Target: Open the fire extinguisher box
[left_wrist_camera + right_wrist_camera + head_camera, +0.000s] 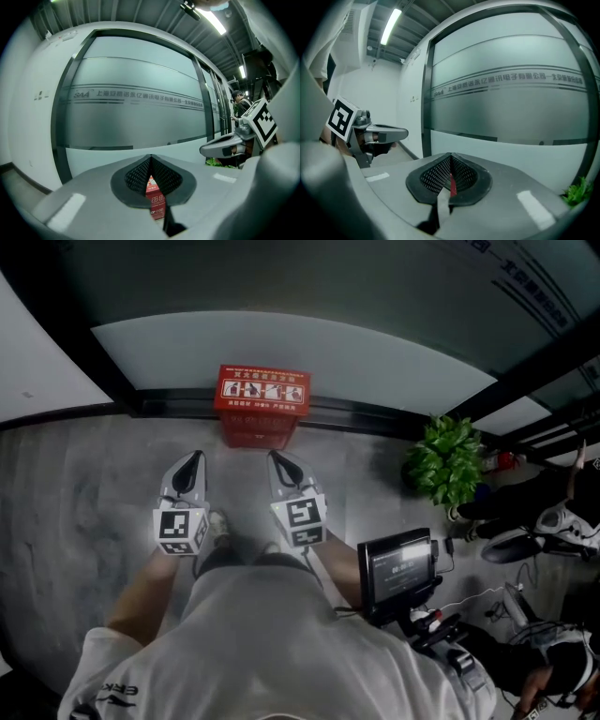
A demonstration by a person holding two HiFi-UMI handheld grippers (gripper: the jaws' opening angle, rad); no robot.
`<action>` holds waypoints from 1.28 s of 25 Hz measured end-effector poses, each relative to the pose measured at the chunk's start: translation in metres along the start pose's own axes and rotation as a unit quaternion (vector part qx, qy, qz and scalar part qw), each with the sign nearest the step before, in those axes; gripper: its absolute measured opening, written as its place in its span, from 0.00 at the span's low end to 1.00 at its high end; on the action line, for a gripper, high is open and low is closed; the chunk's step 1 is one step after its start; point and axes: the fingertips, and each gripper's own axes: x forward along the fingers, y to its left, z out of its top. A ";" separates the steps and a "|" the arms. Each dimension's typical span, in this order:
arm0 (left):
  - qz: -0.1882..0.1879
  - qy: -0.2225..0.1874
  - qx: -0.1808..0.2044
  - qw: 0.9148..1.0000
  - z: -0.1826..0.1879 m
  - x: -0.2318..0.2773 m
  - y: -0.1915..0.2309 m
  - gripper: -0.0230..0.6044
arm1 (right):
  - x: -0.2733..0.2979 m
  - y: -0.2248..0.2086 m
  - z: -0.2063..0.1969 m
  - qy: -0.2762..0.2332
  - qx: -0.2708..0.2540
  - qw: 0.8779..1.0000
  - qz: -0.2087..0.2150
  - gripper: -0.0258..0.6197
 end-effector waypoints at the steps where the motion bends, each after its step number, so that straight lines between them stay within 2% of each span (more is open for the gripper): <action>1: -0.004 0.004 0.001 1.000 -0.004 0.009 0.004 0.04 | 0.010 -0.005 -0.003 0.007 0.002 1.000 -0.004 0.06; 5: -0.023 0.017 0.002 1.000 -0.018 0.054 0.028 0.04 | 0.059 -0.030 -0.010 0.034 0.023 0.999 -0.033 0.06; 9: -0.061 0.026 0.008 0.998 -0.034 0.108 0.060 0.04 | 0.110 -0.051 -0.009 0.049 0.040 0.995 -0.074 0.06; 17: -0.120 0.064 0.039 0.990 -0.068 0.182 0.116 0.04 | 0.180 -0.062 -0.011 0.085 0.028 0.989 -0.122 0.06; 22: -0.139 0.096 0.059 0.984 -0.096 0.223 0.142 0.04 | 0.224 -0.062 -0.031 0.119 0.020 0.985 -0.124 0.06; 27: -0.140 0.130 0.080 0.978 -0.141 0.249 0.153 0.04 | 0.260 -0.063 -0.067 0.151 0.016 0.983 -0.101 0.06; 32: -0.148 0.162 0.126 0.967 -0.192 0.269 0.157 0.04 | 0.296 -0.068 -0.106 0.174 0.001 0.982 -0.079 0.06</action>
